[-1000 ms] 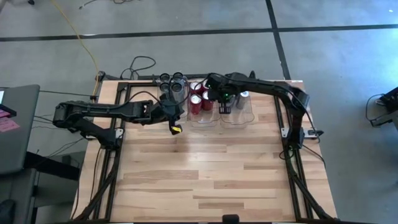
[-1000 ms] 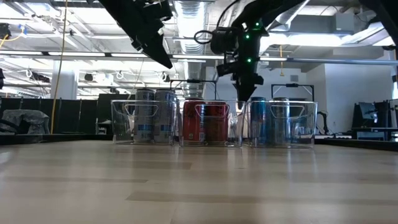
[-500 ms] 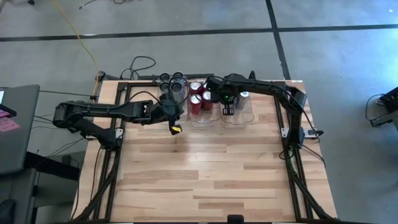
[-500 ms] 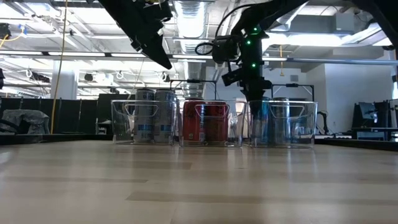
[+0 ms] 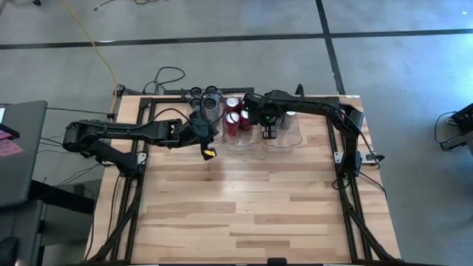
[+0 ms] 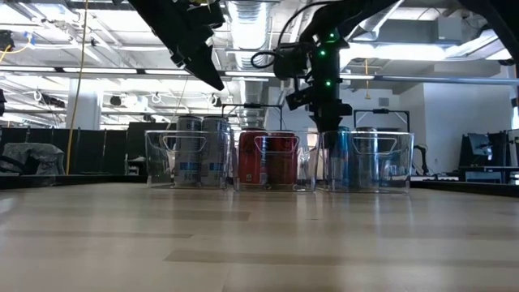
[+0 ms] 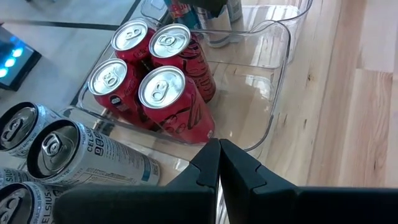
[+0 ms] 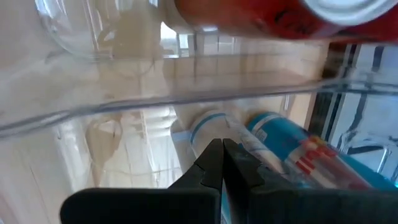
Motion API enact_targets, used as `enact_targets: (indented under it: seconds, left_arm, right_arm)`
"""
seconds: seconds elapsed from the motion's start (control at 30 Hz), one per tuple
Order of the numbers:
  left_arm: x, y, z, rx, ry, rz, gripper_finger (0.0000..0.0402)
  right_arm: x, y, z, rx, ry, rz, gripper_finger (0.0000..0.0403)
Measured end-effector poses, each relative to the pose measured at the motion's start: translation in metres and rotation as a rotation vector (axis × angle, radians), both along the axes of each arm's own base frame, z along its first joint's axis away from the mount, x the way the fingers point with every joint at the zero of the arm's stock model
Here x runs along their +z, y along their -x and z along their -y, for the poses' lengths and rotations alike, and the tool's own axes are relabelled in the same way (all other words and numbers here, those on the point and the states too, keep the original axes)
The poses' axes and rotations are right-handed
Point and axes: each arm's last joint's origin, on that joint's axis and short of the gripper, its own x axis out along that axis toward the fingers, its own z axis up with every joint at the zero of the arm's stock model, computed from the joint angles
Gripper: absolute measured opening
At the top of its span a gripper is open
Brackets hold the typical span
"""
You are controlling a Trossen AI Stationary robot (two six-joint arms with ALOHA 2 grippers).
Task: Sort soda cans
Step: Adjust the blue soda can in the top right transparent bin, then return to Home Position
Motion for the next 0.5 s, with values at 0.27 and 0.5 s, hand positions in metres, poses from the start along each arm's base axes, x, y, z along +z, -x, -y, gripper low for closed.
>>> enact_targets:
  seconds: [0.27, 0.5]
  left_arm:
    - [0.0, 0.0, 0.001, 0.001, 0.004, 0.002, 0.0006]
    - [0.003, 0.002, 0.002, -0.004, 0.001, 0.01, 0.0006]
  right_arm:
    - [0.0, 0.005, -0.005, -0.035, 0.0, -0.061, 0.0028]
    - [0.011, 0.001, -0.022, -0.016, 0.008, -0.011, 0.0028]
